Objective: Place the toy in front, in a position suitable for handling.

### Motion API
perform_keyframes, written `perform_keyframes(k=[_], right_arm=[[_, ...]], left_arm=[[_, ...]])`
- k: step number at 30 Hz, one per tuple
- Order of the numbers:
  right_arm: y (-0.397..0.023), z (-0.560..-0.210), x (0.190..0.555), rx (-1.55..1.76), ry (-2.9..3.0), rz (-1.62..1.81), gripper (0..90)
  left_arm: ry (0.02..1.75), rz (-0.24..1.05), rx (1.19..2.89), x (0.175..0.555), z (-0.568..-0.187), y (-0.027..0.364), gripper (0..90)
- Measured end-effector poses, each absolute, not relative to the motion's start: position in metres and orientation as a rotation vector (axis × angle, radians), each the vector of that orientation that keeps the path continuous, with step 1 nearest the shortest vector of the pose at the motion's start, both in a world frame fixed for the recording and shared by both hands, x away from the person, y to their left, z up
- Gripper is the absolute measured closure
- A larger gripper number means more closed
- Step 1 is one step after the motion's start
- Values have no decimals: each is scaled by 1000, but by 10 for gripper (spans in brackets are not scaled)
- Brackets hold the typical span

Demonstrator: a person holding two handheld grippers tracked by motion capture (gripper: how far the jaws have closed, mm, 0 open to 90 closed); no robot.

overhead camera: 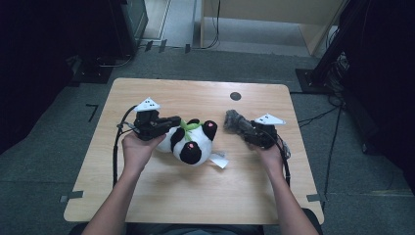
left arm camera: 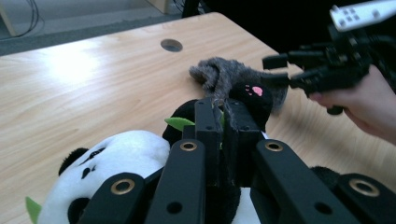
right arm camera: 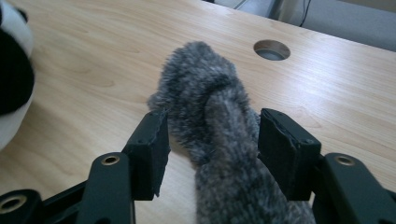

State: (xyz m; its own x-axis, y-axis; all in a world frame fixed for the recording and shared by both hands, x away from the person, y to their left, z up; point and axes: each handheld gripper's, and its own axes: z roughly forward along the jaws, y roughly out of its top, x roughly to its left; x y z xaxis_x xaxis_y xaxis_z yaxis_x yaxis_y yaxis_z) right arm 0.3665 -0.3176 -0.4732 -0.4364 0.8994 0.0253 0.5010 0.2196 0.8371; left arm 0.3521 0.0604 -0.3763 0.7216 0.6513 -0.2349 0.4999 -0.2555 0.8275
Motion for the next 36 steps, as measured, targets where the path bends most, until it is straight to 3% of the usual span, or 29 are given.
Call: perform_keyframes(k=[16,22,25,31,36], right_arm=[[-329,-489,393,1375,2106,1061,483],[-328,-493,395,1377,2133,1039,529],[-327,-494,395,1368,2149,1031,603],[-329,-495,396,1402,2173,1022,737],[-330,-487,394,1406,2162,1033,757]], left_arm=[[829,154,1956,348,-392,68,786],[803,163,1974,348,-392,71,634],[778,148,1966,350,-391,78,575],[765,161,1961,350,-390,92,493],[757,167,1982,353,-393,108,434]])
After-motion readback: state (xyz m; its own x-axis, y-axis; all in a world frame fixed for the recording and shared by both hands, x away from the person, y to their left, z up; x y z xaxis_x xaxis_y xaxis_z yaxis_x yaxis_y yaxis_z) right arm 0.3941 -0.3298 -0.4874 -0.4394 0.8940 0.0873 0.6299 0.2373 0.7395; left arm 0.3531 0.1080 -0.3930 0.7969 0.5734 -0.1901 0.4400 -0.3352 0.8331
